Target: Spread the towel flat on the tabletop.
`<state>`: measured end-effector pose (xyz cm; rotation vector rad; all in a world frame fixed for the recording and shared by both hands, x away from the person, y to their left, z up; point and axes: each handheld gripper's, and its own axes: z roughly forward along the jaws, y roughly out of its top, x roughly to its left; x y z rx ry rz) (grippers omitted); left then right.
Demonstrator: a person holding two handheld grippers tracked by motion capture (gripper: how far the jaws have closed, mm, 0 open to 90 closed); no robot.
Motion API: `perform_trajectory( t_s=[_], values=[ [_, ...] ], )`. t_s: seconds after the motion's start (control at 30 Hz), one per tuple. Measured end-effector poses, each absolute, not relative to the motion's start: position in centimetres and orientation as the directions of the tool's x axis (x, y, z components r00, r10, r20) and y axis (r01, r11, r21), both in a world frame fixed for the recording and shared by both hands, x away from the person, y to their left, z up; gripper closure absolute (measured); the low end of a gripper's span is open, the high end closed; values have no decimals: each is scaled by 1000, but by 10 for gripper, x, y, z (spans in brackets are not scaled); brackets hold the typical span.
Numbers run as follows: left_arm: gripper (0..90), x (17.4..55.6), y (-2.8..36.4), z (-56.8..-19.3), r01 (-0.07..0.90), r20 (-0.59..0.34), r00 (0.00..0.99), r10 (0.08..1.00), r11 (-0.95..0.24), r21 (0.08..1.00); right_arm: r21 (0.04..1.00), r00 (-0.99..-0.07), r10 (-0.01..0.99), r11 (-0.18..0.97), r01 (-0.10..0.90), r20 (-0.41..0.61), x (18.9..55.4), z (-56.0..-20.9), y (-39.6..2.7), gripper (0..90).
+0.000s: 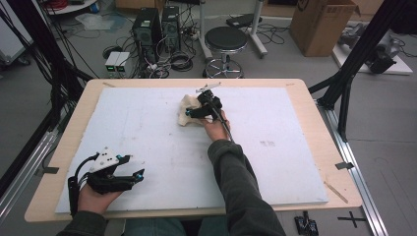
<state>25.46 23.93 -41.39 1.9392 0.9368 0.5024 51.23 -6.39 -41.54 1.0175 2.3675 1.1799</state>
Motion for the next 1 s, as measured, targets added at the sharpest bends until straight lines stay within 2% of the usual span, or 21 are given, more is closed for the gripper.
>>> perform_trajectory(
  t_s=[0.07,0.2,0.23,0.37,0.43,0.63,1.0],
  values=[
    [272,255,240,-414,412,-21,630,776,-311,856,779,-701,712,419,467,37,516,-418,-59,265],
    [272,255,240,-414,412,-22,634,773,-313,856,751,-692,722,456,477,0,519,-429,-51,376],
    [272,255,240,-414,412,-22,634,773,-313,856,751,-692,722,456,477,0,519,-429,-51,376],
    [272,255,239,-414,411,-23,635,773,-312,857,731,-685,728,464,500,6,521,-435,-50,531],
    [272,255,239,-414,409,-19,637,770,-317,855,727,-686,728,469,501,3,521,-435,-50,560],
    [273,255,239,-414,407,-15,638,770,-321,855,718,-695,718,466,517,36,522,-431,-54,743],
    [273,254,239,-414,404,-12,630,776,-315,859,745,-730,679,447,494,76,510,-399,-75,759]
  ],
)
